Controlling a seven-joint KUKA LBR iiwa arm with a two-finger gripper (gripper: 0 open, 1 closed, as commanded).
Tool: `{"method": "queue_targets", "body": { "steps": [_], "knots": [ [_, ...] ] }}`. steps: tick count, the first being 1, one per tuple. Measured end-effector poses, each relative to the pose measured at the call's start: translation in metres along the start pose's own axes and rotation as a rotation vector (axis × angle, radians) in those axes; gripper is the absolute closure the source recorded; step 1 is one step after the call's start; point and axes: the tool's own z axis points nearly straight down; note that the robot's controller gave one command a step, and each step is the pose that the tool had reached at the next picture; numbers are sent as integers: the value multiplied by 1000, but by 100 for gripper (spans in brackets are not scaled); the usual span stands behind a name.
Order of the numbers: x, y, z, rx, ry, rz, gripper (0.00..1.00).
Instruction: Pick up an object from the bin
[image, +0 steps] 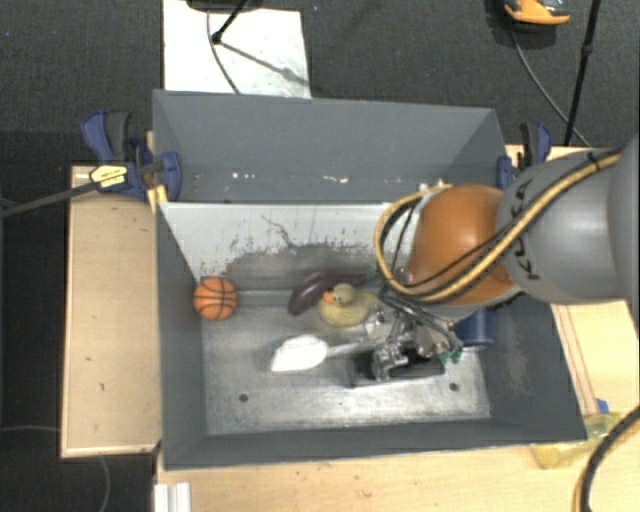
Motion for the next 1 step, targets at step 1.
{"method": "queue_targets", "body": {
  "steps": [1],
  "knots": [
    [1, 4, -176, -5, -12, 17, 100]
  ]
}}
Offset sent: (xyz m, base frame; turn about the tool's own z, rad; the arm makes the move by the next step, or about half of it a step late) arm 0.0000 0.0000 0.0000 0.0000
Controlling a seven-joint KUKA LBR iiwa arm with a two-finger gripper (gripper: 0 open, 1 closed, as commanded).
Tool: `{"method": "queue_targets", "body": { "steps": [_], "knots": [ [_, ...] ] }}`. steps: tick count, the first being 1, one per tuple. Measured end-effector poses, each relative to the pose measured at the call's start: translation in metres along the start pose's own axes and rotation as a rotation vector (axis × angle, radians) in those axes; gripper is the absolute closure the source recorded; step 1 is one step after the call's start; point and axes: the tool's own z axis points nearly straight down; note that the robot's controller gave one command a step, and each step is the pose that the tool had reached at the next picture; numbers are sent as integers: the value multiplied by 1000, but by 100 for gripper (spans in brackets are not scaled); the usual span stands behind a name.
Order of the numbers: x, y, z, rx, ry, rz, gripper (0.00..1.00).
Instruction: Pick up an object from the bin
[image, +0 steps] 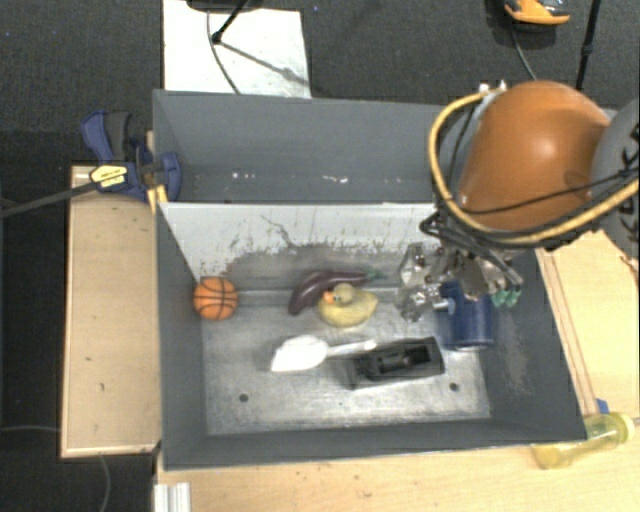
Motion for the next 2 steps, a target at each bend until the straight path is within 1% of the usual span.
{"method": "queue_targets", "body": {
  "steps": [1, 2],
  "knots": [
    [2, 0, 5, -1, 9, 2, 0],
    [2, 0, 5, -1, 9, 3, 0]
  ]
}}
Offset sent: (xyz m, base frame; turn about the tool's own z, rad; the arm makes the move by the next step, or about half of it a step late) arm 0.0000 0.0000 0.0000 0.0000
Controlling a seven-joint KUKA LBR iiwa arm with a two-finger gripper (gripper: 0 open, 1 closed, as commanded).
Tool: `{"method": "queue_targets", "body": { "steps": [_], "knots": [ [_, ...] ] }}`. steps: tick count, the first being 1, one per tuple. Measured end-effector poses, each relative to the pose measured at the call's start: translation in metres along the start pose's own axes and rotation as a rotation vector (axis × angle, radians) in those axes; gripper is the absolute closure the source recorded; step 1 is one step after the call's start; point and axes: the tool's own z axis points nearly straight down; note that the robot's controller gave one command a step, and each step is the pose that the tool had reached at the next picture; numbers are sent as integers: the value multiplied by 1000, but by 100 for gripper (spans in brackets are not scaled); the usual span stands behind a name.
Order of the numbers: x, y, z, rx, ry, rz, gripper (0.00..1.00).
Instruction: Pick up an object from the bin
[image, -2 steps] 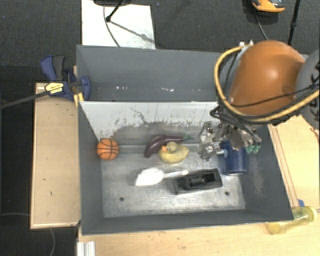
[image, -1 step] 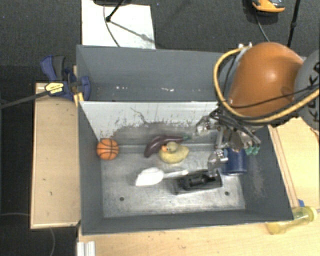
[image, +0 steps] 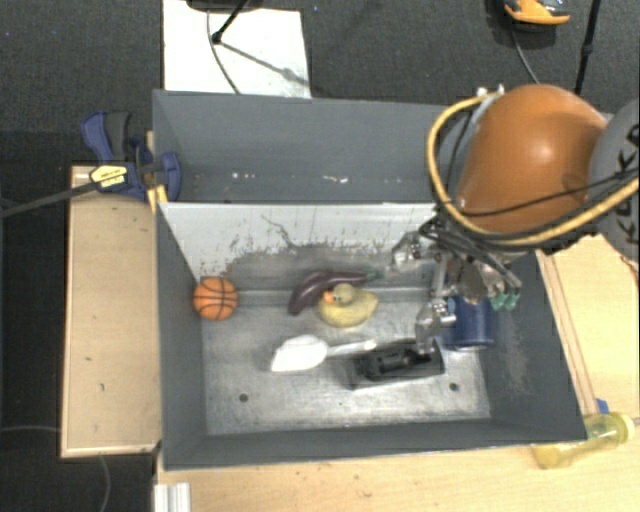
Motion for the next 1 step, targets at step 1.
{"method": "queue_targets", "body": {
  "steps": [1],
  "knots": [
    [23, 2, 54, 1, -5, -12, 0]
  ]
}}
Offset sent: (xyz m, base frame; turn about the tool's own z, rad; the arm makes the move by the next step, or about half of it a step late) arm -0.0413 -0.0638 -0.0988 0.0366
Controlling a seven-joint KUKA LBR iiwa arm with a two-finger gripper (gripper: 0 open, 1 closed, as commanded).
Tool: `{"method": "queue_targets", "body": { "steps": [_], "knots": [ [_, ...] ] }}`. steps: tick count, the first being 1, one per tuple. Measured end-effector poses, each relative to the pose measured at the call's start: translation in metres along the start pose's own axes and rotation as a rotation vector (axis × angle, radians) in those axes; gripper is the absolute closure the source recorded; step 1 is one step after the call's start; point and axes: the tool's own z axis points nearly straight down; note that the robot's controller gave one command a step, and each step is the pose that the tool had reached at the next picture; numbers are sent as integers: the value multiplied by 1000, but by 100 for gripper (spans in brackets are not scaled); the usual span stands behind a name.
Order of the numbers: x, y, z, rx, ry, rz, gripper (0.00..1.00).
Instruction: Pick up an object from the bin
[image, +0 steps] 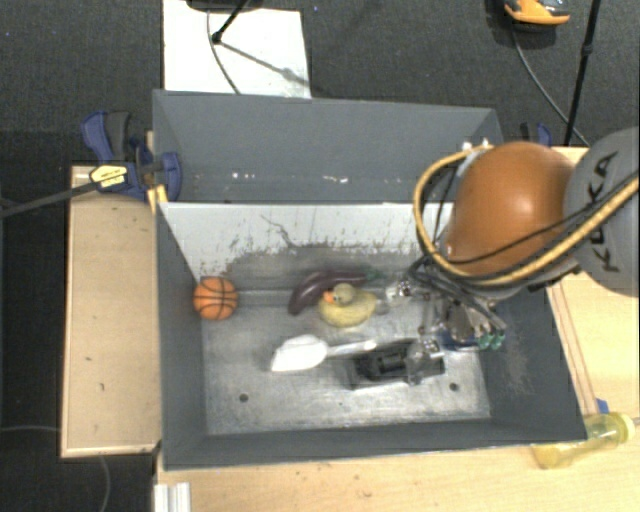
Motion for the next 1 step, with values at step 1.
{"method": "queue_targets", "body": {
  "steps": [1],
  "knots": [
    [21, -40, 35, -1, 7, 30, 0]
  ]
}}
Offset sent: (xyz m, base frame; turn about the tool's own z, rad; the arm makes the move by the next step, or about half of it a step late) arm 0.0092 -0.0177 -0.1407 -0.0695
